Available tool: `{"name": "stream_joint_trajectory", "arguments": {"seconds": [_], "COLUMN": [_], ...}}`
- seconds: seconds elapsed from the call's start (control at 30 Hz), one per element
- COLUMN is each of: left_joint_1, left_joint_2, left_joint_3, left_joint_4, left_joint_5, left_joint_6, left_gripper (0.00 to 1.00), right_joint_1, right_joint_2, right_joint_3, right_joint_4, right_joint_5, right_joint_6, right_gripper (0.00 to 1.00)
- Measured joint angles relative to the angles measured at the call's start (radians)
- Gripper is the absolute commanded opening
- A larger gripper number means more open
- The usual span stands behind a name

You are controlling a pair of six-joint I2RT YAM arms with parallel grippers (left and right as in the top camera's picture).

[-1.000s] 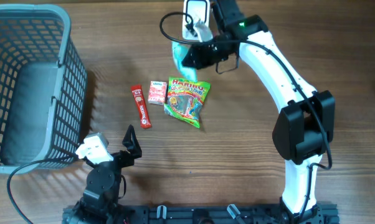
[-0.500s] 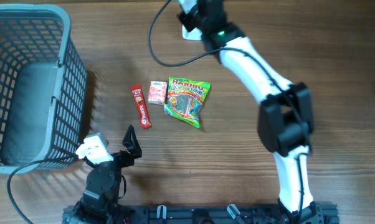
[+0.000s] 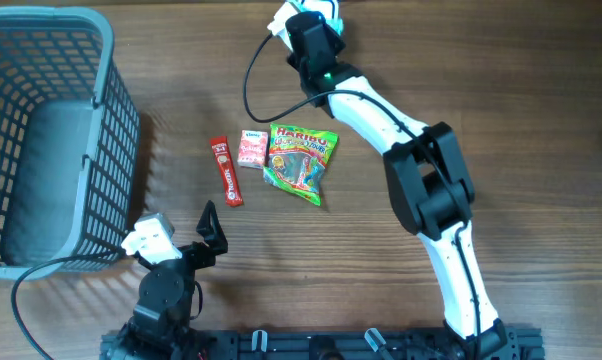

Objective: Scan the item barcode
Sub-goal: 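Carry the wipes pack to the right edge and release it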

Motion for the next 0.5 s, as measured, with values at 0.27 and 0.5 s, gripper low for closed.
{"name": "stream_joint_trajectory", "arguments": {"seconds": [0.27, 0.5], "left_joint_1": [0.0, 0.0], "left_joint_2": [0.0, 0.0], "left_joint_3": [0.0, 0.0], "left_joint_4": [0.0, 0.0], "left_joint_5": [-0.003, -0.003], "left_joint_6": [0.0, 0.0], "left_gripper": [1.0, 1.0], "right_joint_1": [-0.21, -0.707], "right_joint_2": [-0.352, -0.345], "right_joint_3": [0.011, -0.28], "right_joint_4": [-0.925, -0.78], "right_joint_5": [0.096, 0.018], "right_joint_6": [0.715, 0.899], "right_gripper": [0.04, 0.04]}}
